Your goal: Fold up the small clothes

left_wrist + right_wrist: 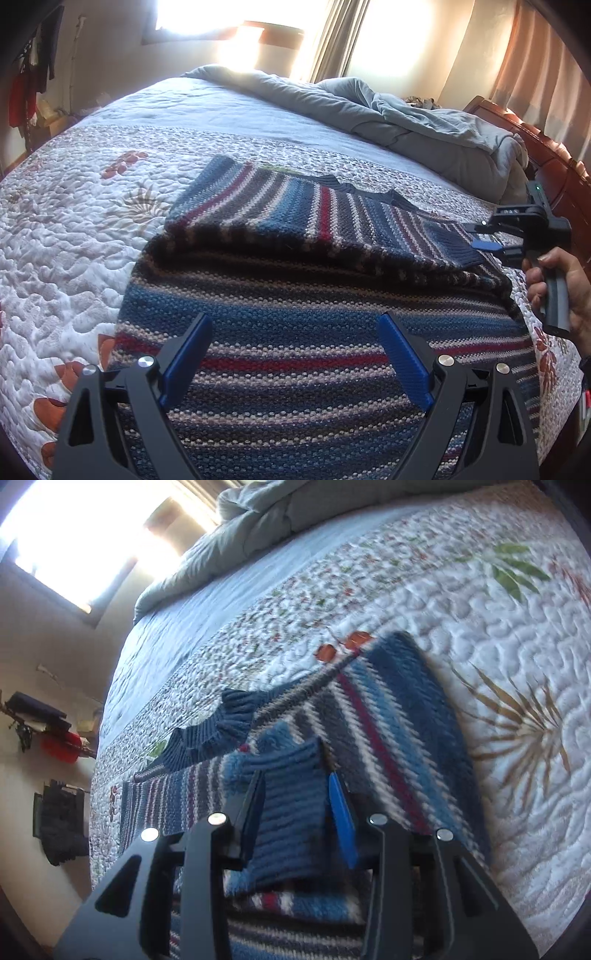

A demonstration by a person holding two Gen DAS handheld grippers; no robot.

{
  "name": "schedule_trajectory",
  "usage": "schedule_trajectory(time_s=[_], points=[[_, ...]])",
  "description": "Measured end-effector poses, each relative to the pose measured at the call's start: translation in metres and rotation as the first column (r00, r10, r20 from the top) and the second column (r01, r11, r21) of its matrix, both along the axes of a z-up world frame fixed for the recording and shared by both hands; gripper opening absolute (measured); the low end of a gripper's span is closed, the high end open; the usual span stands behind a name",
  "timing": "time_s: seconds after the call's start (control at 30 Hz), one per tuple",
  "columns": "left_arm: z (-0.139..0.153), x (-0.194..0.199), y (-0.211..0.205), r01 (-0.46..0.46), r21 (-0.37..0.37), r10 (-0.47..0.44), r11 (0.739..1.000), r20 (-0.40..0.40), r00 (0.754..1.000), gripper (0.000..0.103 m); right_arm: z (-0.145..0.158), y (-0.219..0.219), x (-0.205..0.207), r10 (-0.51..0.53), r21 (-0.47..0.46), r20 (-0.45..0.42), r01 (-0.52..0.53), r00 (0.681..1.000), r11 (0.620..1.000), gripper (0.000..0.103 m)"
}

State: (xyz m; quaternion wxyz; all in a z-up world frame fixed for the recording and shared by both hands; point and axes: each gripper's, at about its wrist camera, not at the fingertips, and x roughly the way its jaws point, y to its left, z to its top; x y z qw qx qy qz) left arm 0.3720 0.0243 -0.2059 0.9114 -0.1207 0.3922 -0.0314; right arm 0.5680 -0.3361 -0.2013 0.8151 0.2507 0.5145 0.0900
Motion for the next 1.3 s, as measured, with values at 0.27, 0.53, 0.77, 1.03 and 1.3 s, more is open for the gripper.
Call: schedule_trajectory(time_s=[0.27,0.53,0.77,1.03,1.3], points=[[-0.004,0.004,-0.002,0.0,0.014,0.0,1.0,-0.013,1.0,0.091,-0.023,0.018,0.007,0.049,-0.025,-0.006,-0.049,0.999,0.998,0.029],[-0.001,0.003,-0.007,-0.005,0.042,0.005,0.999,-0.005,1.0,0.091,0.002,0.001,-0.029,0.048,0.021,0.022,-0.048,0.999,0.999,0.041],[0.014,-0.007,-0.02,0.015,0.069,-0.016,0.998,0.01,1.0,0.091,0.028,-0.007,-0.116,0.115,0.025,0.059,-0.117,0.992,0.993,0.052],[0.034,-0.065,0.023,0.063,-0.166,-0.075,0.984,-0.066,0.995,0.092,0.045,-0.022,-0.249,0.179,0.001,0.085,-0.18,0.98,0.984,0.076],[0.014,-0.178,0.103,-0.009,-0.425,-0.091,0.905,-0.214,0.973,0.092,0.031,-0.064,-0.364,0.172,0.09,0.046,-0.176,0.984,0.98,0.086]])
